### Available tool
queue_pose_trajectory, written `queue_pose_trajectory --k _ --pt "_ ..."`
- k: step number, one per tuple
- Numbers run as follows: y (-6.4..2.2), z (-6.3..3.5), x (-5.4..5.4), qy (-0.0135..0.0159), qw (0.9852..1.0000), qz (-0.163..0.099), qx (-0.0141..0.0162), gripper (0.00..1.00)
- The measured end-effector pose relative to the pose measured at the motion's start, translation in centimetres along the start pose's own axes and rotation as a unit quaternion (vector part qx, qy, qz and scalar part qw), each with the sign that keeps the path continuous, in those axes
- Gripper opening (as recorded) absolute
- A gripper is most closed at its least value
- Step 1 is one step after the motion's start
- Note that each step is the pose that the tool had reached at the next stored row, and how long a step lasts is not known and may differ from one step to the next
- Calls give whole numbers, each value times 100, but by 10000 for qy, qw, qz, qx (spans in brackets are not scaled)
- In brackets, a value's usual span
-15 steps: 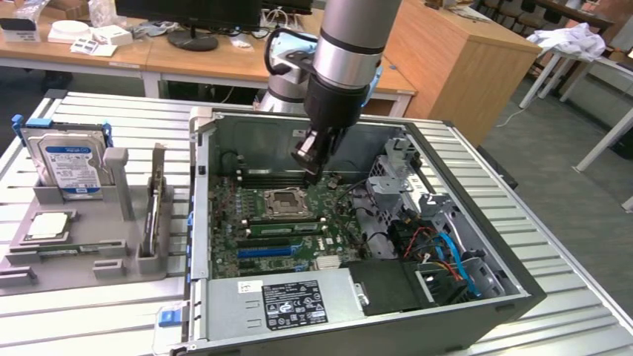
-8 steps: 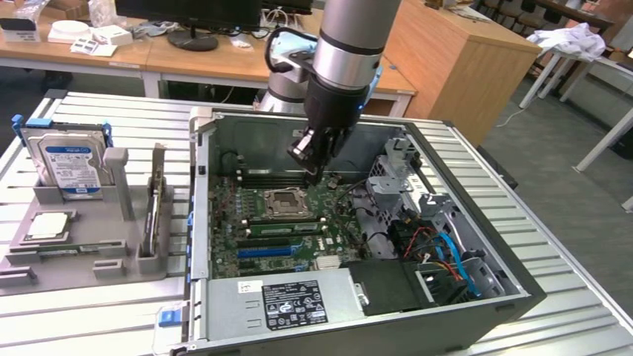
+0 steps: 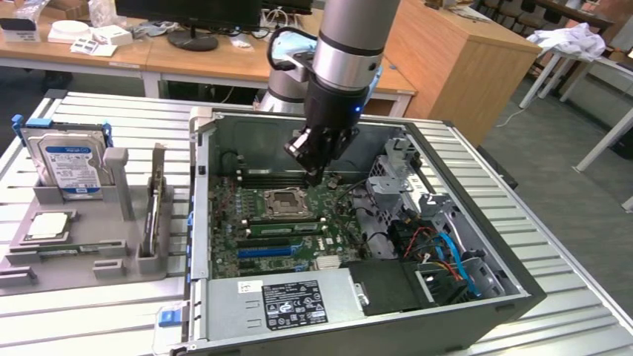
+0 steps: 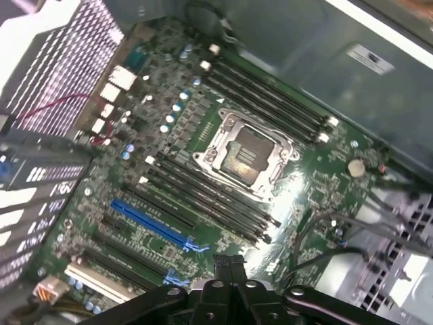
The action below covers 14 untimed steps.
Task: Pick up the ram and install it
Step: 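Press down the ram until it locks into place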
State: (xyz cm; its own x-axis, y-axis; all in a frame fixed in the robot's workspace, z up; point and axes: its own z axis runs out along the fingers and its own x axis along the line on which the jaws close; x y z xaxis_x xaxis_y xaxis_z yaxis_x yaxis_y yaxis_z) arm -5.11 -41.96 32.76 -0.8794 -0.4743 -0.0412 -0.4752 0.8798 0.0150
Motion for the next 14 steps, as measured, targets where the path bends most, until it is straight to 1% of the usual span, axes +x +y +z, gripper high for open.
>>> queue_pose_trajectory --k 3,7,11,14 --pt "0 5 0 -4 9996 269 11 11" --pt "0 13 0 -10 9980 626 26 11" --pt "0 21 1 -14 9955 942 39 11" --pt "-1 28 1 -17 9930 1177 48 11"
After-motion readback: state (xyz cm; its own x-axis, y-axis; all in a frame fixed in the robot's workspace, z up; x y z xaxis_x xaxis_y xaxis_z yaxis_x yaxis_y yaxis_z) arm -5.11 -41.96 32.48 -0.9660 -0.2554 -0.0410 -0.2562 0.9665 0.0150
